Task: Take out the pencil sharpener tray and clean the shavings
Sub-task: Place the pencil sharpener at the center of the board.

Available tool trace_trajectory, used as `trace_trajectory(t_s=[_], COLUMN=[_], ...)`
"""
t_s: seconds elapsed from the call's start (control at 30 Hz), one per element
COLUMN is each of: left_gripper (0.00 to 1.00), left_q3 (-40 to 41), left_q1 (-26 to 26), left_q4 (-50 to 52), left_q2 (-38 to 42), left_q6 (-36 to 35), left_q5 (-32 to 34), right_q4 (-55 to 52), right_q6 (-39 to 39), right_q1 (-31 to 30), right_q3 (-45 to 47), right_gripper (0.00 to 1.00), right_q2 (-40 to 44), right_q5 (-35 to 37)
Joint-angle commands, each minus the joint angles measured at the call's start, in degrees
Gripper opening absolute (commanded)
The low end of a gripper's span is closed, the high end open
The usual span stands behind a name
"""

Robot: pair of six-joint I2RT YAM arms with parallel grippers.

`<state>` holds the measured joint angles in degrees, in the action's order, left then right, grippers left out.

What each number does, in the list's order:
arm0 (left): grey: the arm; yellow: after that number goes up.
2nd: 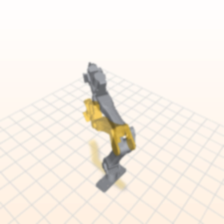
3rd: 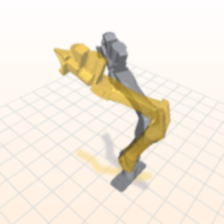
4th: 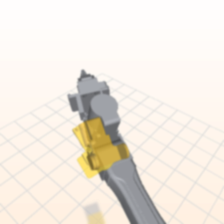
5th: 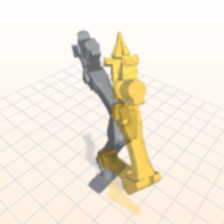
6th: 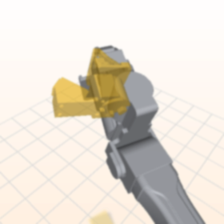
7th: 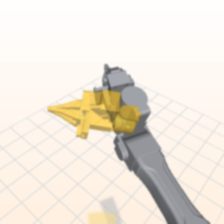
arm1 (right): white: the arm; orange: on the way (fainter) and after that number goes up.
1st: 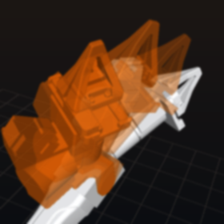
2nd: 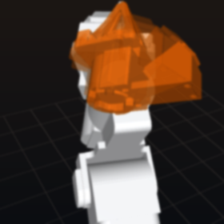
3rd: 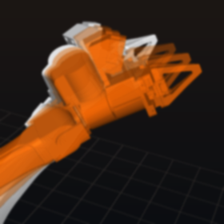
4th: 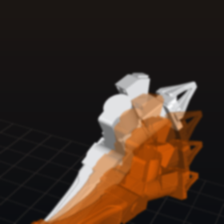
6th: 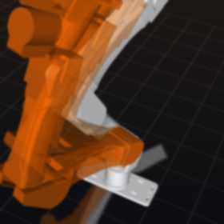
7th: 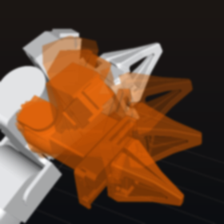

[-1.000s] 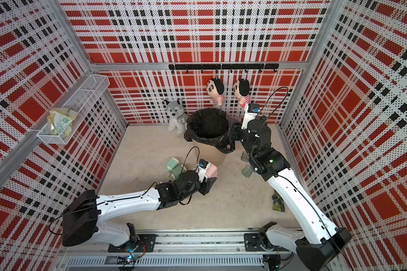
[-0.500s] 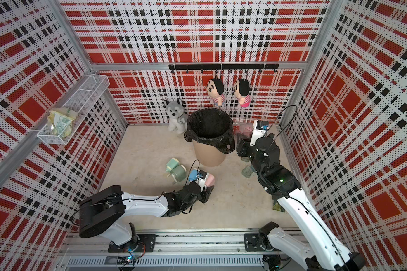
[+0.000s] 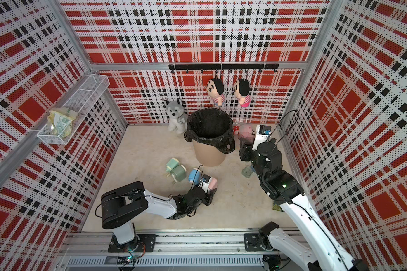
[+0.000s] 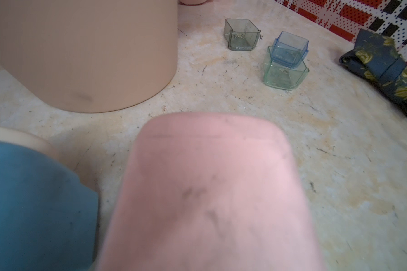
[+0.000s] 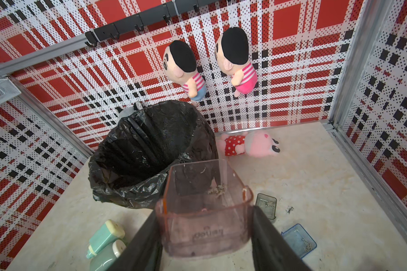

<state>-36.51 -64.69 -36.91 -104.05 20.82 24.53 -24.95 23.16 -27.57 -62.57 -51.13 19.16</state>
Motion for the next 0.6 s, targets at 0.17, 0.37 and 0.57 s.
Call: trace_trajectory(t_s=[0.17,0.37,0.57], left_gripper=[0.48,0.58,0.78], left_q3=[0.5,0.6,1.2], left_q1=[0.1,0.1,-0.2], left_q4=[-8.5,-8.9,-9.0], left_q2=[-6.2,-6.7,-5.4], left_q6=[2.4,2.3,1.9], left_q5=[0.9,1.2,0.8], right_q4=[0.4,0.8,1.3], right_q6=[-0.3,-0.4,-0.2], right_q1=[0.3,0.3,0.3], right_q3=[1.8,2.9,3.7], right_gripper=[0.55,0.55,0.55], right_q2=[0.7,1.1,0.9], right_q5=[0.3,0.5,0.6])
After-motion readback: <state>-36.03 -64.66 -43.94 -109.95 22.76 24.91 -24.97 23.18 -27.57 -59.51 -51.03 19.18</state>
